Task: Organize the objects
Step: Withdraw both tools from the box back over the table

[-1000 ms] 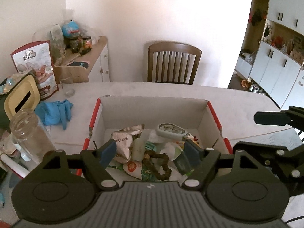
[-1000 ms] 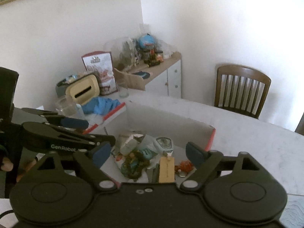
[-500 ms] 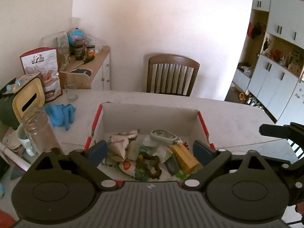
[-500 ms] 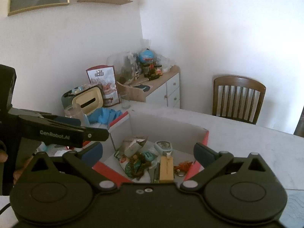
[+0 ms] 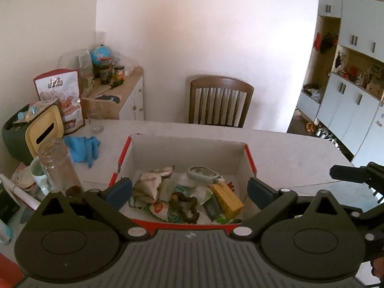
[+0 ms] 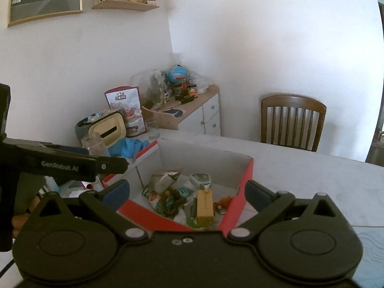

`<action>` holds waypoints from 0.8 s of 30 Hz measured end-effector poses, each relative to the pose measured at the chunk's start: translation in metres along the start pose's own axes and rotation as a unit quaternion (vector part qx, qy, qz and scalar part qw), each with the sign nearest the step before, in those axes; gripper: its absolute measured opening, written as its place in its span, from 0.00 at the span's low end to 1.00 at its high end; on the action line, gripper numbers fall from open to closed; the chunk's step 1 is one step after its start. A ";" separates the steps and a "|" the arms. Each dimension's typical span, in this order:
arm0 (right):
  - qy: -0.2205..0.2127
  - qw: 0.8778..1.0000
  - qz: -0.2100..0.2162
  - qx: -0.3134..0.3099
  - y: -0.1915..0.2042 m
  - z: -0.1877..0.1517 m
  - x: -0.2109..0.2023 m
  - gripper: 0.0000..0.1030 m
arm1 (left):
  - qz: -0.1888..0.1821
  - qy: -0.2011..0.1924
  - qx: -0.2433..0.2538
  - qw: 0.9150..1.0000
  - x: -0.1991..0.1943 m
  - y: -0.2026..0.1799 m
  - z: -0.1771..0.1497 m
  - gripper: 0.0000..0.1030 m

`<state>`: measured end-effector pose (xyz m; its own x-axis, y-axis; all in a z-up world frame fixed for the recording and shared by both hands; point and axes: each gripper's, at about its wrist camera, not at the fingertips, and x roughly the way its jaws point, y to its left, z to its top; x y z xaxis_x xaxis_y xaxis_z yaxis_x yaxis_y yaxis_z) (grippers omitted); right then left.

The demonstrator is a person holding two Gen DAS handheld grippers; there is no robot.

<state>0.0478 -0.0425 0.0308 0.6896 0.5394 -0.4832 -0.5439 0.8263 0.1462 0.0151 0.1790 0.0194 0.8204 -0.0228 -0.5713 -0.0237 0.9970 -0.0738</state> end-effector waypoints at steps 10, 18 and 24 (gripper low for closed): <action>-0.003 1.000 -0.004 0.016 0.000 -0.003 -0.009 0.99 | 0.000 -0.004 0.020 1.000 -0.006 -0.014 -0.007 1.00; 0.001 1.000 -0.004 0.020 0.002 -0.005 -0.012 0.99 | 0.013 0.003 0.021 1.000 -0.003 -0.016 -0.012 1.00; 0.005 1.000 -0.009 0.024 0.002 -0.006 -0.013 0.99 | 0.012 0.007 0.022 1.000 -0.002 -0.018 -0.013 1.00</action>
<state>0.0350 -0.0484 0.0319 0.6947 0.5227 -0.4941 -0.5075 0.8430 0.1783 0.0063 0.1605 0.0110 0.8116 0.0005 -0.5842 -0.0183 0.9995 -0.0245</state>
